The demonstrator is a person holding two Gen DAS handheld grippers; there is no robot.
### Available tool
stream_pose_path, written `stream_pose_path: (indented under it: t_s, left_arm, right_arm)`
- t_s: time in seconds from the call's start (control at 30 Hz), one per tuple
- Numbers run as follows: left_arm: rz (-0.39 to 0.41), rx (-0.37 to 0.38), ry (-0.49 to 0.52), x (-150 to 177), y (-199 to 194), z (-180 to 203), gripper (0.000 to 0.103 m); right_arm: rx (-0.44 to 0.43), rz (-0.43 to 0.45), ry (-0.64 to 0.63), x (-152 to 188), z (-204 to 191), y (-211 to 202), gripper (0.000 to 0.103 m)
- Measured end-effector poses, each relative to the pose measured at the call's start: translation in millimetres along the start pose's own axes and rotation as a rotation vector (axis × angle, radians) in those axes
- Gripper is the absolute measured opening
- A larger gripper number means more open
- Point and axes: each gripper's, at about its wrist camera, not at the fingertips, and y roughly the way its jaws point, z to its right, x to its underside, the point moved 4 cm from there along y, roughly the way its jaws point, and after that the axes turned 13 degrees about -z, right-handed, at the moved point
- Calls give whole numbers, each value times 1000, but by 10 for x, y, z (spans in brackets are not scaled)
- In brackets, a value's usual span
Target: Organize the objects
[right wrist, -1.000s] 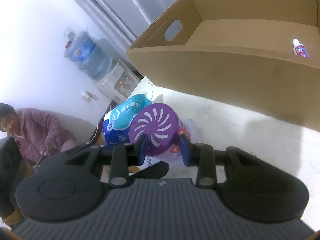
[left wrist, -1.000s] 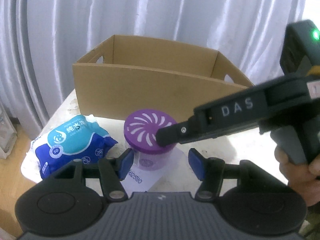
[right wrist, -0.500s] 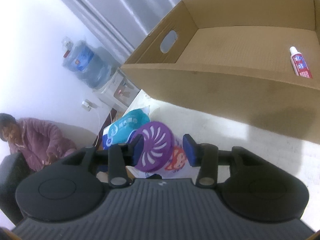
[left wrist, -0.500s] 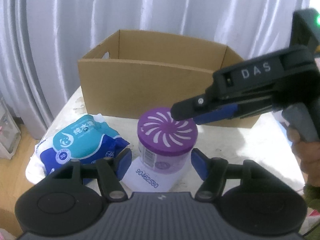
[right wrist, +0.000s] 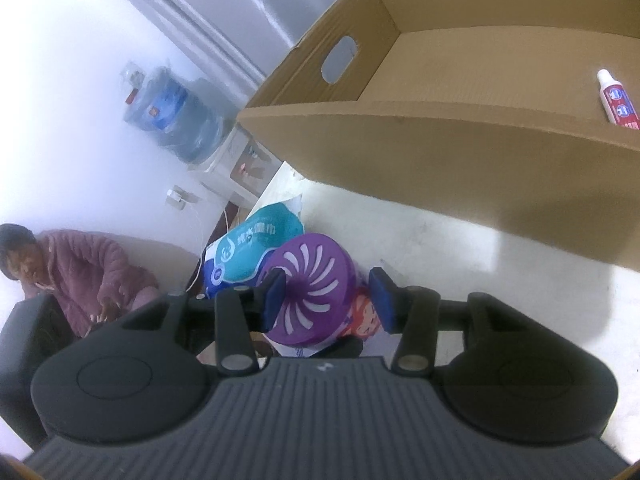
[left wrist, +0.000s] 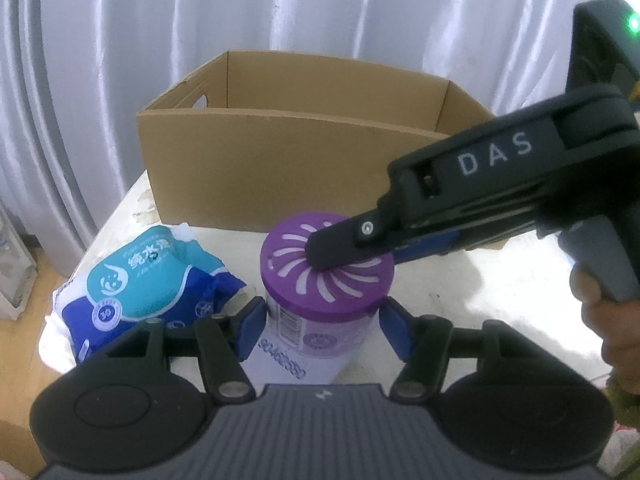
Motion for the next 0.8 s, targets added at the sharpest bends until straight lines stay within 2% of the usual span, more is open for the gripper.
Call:
stream_pose_path:
  t_s: [0.3,0.8]
  left_arm:
    - [7,-3,-5,69,-42,42,63]
    - [-16,-1,8,65,82,30,66]
  right_arm:
    - [9,-9,-14,130,-42,-42,46]
    - [29,-20,-16,128,-59,-66,46]
